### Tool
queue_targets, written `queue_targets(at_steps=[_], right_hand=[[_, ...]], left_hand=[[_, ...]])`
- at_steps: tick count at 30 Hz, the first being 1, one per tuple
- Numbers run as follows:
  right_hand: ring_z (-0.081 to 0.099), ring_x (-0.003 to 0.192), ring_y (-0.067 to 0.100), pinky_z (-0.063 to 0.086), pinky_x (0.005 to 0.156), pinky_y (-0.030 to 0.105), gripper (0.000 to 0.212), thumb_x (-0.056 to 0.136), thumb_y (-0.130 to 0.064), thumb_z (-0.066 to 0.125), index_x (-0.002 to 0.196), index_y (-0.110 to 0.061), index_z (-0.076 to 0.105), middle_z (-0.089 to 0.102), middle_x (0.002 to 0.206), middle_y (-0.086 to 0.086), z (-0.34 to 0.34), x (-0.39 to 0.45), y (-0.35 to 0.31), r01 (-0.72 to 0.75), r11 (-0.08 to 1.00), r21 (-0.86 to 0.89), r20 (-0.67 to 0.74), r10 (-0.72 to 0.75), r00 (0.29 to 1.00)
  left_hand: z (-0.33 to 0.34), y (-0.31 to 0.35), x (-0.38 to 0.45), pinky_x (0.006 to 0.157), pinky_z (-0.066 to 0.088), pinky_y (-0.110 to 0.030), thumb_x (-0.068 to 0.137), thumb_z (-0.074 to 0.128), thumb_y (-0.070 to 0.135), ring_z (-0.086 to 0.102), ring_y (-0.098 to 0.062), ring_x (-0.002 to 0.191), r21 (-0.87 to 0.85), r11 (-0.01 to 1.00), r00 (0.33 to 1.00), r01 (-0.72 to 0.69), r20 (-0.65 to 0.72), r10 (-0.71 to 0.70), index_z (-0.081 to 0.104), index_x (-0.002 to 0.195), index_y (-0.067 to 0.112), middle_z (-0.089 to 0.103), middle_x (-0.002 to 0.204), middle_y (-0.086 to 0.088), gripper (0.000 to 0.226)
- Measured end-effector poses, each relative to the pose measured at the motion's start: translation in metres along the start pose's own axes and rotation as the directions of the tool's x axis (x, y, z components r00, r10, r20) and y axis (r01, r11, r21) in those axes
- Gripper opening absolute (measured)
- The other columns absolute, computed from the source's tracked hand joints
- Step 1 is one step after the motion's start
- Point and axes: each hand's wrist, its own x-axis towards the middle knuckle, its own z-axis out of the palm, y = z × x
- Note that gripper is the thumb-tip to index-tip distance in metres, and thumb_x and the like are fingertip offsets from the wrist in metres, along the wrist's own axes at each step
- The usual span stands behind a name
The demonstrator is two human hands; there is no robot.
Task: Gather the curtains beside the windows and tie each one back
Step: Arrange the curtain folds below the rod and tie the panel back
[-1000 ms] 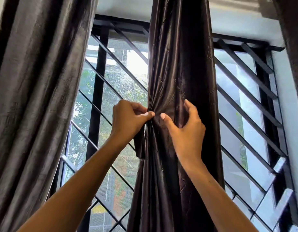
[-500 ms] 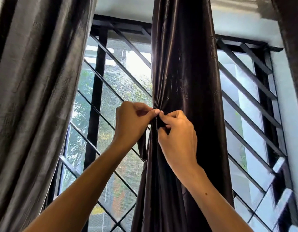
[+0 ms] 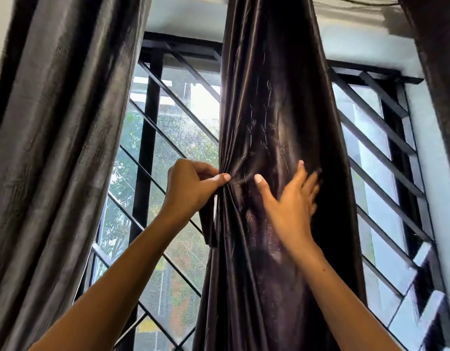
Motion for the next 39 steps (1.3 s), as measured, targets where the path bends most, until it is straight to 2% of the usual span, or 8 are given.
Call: queue_targets(at_steps=[2, 5, 11, 20, 28, 33, 35, 39], right_hand=[[0.013, 0.146, 0.025, 0.015, 0.117, 0.037, 0.107, 0.078, -0.068, 0.053, 0.151, -0.013, -0.003, 0.013, 0.158, 0.012, 0.002, 0.006, 0.003, -0.157, 0.957, 0.244, 0.158, 0.121, 0.98], [0.045, 0.13, 0.017, 0.033, 0.11, 0.029, 0.098, 0.075, -0.061, 0.067, 0.148, -0.011, 0.024, 0.045, 0.143, 0.004, 0.006, 0.01, -0.002, -0.254, 0.854, 0.454, 0.234, 0.161, 0.959], [0.07, 0.089, 0.007, 0.056, 0.084, 0.029, 0.036, 0.077, -0.005, 0.073, 0.111, -0.016, 0.071, 0.074, 0.098, -0.002, -0.001, -0.002, -0.009, 0.171, 0.943, 0.284, -0.156, -0.13, 0.979], [0.061, 0.103, 0.03, 0.05, 0.082, 0.042, 0.063, 0.083, 0.005, 0.049, 0.134, -0.033, 0.052, 0.068, 0.11, 0.007, -0.005, -0.035, -0.032, 0.354, 0.92, -0.169, 0.007, -0.358, 0.934], [0.039, 0.134, 0.008, 0.037, 0.109, 0.034, 0.066, 0.077, 0.01, 0.043, 0.136, -0.019, 0.051, 0.044, 0.144, -0.008, -0.012, -0.03, -0.028, 0.449, 0.894, -0.017, 0.295, -0.424, 0.856], [0.032, 0.133, 0.0, 0.035, 0.096, 0.009, 0.035, 0.091, -0.007, 0.047, 0.122, -0.005, 0.062, 0.039, 0.147, 0.0, -0.019, -0.024, -0.024, 0.413, 0.906, 0.097, 0.466, -0.408, 0.785], [0.024, 0.138, -0.003, 0.029, 0.095, 0.0, 0.024, 0.092, -0.015, 0.054, 0.105, -0.006, 0.072, 0.037, 0.149, 0.002, -0.02, -0.02, -0.022, 0.325, 0.928, 0.18, 0.336, -0.369, 0.866], [-0.001, 0.147, 0.023, 0.01, 0.12, 0.042, 0.064, 0.09, -0.044, 0.057, 0.146, -0.023, 0.035, -0.004, 0.16, 0.01, -0.009, -0.008, -0.009, 0.252, 0.968, -0.021, -0.081, -0.253, 0.964]], left_hand=[[-0.002, 0.0, -0.001, 0.065, 0.057, -0.029, 0.07, 0.081, 0.013, 0.068, -0.014, 0.061, -0.095, 0.994, 0.999, 0.048, 0.029, -0.046, 0.071, 0.068, 0.013, 0.069, 0.062, -0.002, 0.01], [-0.001, 0.001, -0.003, 0.055, 0.051, -0.018, 0.07, 0.08, 0.01, 0.066, -0.007, 0.055, -0.162, 0.981, 0.994, 0.103, 0.064, -0.094, 0.072, 0.068, 0.013, 0.068, 0.055, 0.004, 0.009], [0.004, 0.006, -0.005, 0.069, 0.054, -0.023, 0.069, 0.082, 0.018, 0.064, -0.007, 0.06, 0.181, 0.976, 0.989, -0.119, -0.068, 0.133, 0.075, 0.075, 0.01, 0.065, 0.062, 0.003, 0.012], [0.009, 0.017, -0.013, 0.068, 0.052, -0.018, 0.073, 0.079, 0.021, 0.063, -0.003, 0.061, 0.245, 0.946, 0.972, -0.211, -0.051, 0.23, 0.076, 0.08, 0.012, 0.07, 0.066, 0.0, 0.012], [0.003, 0.01, -0.009, 0.073, 0.058, -0.036, 0.074, 0.079, 0.03, 0.07, -0.012, 0.067, 0.06, 0.993, 0.991, -0.105, -0.072, 0.11, 0.077, 0.077, 0.013, 0.073, 0.068, -0.002, 0.017], [0.004, 0.008, -0.006, 0.067, 0.054, -0.026, 0.067, 0.084, 0.031, 0.069, -0.014, 0.066, 0.118, 0.989, 0.991, -0.094, -0.082, 0.104, 0.075, 0.073, 0.01, 0.072, 0.068, -0.007, 0.024], [0.006, 0.006, -0.004, 0.069, 0.055, -0.027, 0.068, 0.084, 0.026, 0.068, -0.014, 0.064, 0.11, 0.991, 0.992, -0.079, -0.091, 0.089, 0.075, 0.074, 0.009, 0.072, 0.069, -0.008, 0.021], [0.008, 0.002, -0.002, 0.074, 0.059, -0.04, 0.067, 0.085, 0.024, 0.07, -0.016, 0.066, 0.017, 0.999, 0.999, -0.031, -0.026, 0.032, 0.076, 0.075, 0.01, 0.072, 0.068, -0.006, 0.019]])
